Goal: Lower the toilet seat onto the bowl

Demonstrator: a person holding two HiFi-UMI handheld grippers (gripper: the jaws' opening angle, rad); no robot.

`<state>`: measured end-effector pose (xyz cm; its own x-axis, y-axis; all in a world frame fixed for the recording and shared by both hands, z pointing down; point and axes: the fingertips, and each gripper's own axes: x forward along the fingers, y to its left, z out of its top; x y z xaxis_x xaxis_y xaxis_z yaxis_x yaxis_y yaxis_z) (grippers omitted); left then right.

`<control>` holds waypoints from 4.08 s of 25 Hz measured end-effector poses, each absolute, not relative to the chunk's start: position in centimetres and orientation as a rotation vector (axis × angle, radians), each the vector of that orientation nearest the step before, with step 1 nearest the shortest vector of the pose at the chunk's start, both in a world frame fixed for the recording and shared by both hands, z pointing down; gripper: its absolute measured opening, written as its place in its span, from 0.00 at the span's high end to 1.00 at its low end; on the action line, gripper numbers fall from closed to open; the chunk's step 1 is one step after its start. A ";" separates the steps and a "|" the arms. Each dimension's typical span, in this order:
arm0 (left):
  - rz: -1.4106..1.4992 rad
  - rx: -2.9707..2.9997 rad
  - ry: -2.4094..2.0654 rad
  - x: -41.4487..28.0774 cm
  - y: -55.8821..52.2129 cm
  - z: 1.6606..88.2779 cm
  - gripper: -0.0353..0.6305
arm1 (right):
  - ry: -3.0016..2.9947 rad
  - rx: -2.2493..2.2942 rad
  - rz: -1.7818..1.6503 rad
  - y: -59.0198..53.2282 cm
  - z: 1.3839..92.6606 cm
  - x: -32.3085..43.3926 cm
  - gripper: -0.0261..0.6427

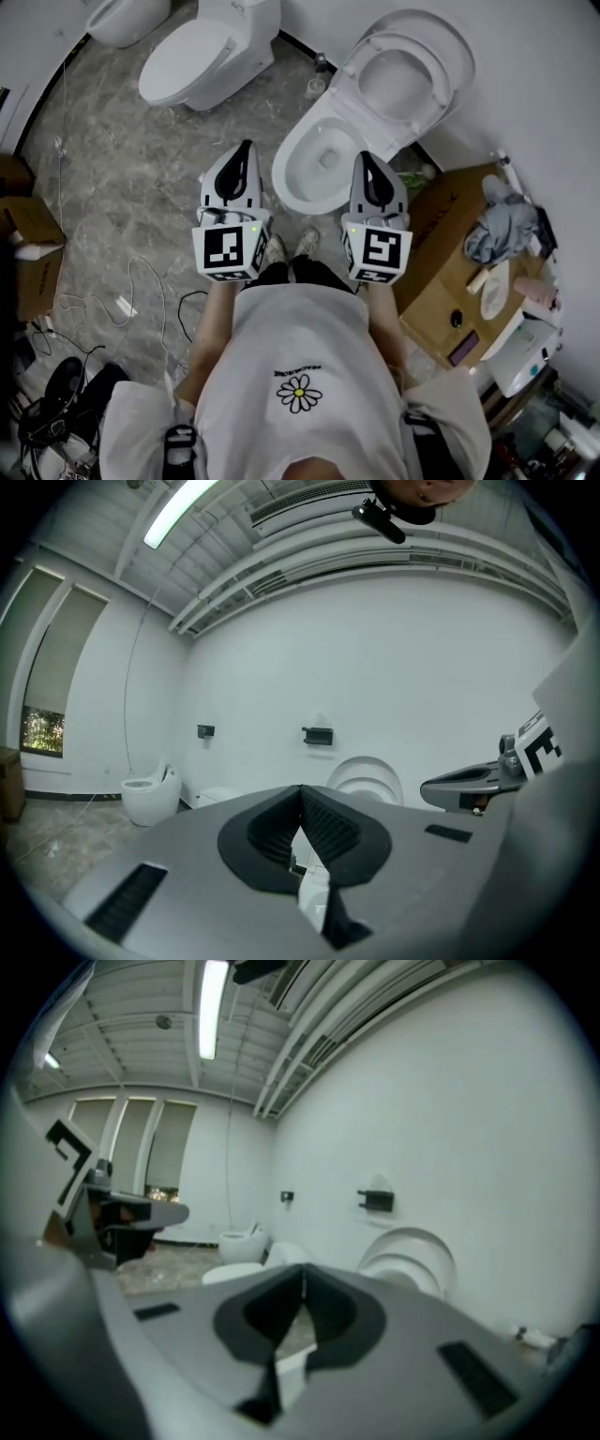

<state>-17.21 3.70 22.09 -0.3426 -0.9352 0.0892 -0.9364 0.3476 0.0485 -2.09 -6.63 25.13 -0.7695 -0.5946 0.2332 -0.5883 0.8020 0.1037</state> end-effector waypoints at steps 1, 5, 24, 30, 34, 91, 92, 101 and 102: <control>0.028 1.751 -2.486 -16.8 3.1 22.2 0.91 | -2.736 0.932 -0.031 -7.0 25.2 -1.6 0.92; 0.006 1.788 -2.447 -15.3 0.6 22.1 0.91 | -2.734 1.034 -0.005 -9.0 25.1 1.0 0.92; 0.015 2.245 -2.099 -10.7 -11.5 21.0 0.91 | -2.410 1.781 0.129 -13.5 24.7 10.8 0.92; 0.061 2.311 -2.035 -12.7 -13.9 21.7 0.91 | -2.321 1.856 0.146 -13.9 25.1 8.5 0.92; 0.089 2.296 -1.990 -13.4 -15.8 23.1 0.91 | -2.323 1.830 0.191 -15.1 25.8 6.9 0.92; 0.458 2.390 -1.786 -16.4 -39.7 37.1 0.79 | -2.068 1.730 -0.057 -39.3 36.6 5.0 0.85; 0.451 2.400 -1.788 -16.4 -39.1 37.0 0.79 | -2.071 1.740 -0.050 -38.7 36.4 5.1 0.84; 0.407 2.341 -1.785 -15.8 -33.0 37.9 0.77 | -2.081 1.690 -0.079 -32.6 37.4 5.6 0.84; 0.404 2.333 -1.794 -15.9 -32.5 38.0 0.76 | -2.085 1.683 -0.085 -32.0 37.4 5.5 0.84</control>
